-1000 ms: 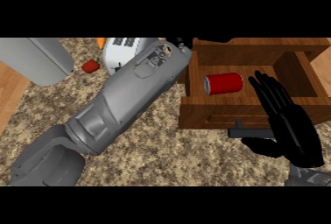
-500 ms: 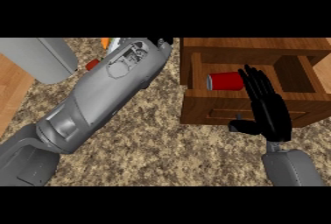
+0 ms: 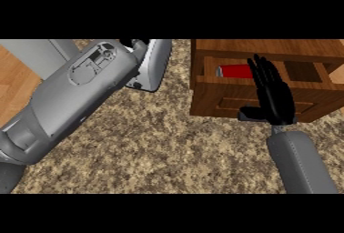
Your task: Pick up the can, place it into the drawer and close the drawer
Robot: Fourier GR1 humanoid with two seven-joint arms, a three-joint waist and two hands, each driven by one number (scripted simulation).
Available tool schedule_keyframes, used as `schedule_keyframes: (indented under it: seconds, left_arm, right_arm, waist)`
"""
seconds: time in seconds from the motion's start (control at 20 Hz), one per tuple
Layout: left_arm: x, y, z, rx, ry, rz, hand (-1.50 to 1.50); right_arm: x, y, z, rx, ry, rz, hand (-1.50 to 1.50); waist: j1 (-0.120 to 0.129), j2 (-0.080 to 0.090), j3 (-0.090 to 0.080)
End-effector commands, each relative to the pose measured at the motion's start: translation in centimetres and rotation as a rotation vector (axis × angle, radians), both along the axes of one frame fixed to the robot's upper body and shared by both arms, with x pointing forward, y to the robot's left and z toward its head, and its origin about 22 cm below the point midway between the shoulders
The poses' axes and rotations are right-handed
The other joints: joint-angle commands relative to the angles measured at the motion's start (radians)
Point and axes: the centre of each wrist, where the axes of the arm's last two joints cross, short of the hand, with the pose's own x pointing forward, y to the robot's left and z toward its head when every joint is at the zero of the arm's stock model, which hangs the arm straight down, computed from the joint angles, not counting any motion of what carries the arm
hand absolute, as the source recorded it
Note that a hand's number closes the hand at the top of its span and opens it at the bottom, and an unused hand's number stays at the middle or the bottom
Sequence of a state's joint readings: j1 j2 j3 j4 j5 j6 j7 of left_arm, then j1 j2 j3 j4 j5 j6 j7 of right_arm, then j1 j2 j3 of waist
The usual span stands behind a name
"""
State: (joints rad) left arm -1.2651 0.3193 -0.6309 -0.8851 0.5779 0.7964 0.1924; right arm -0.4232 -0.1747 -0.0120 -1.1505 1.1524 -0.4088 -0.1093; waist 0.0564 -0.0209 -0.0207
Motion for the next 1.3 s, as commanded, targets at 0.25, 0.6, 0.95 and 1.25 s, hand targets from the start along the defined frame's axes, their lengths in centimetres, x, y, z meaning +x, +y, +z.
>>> schedule_keyframes:
  seconds: [0.25,0.6,0.95,1.25]
  left_arm:
    - [-0.8,3.9,-0.3,0.016,0.037,0.022,-1.50]
    - [-3.0,4.0,-1.6,0.012,0.048,-0.015,-1.50]
    - [-3.9,6.9,-3.8,0.033,0.037,0.001,-1.50]
    - [-4.9,7.6,-5.0,0.026,0.052,-0.013,-1.50]
  right_arm:
    - [3.8,-0.7,-1.3,0.022,-0.018,-0.044,-1.50]
    - [7.6,2.0,0.4,-0.001,-0.047,-0.106,-1.50]
    - [9.4,2.7,1.8,0.002,-0.093,-0.123,-1.50]
    - [11.2,3.5,5.5,0.006,-0.105,-0.106,-1.50]
  waist:
    - [-0.005,0.028,0.023]
    - [0.024,0.035,0.023]
    - [0.030,0.043,0.023]
    - [0.027,0.044,0.022]
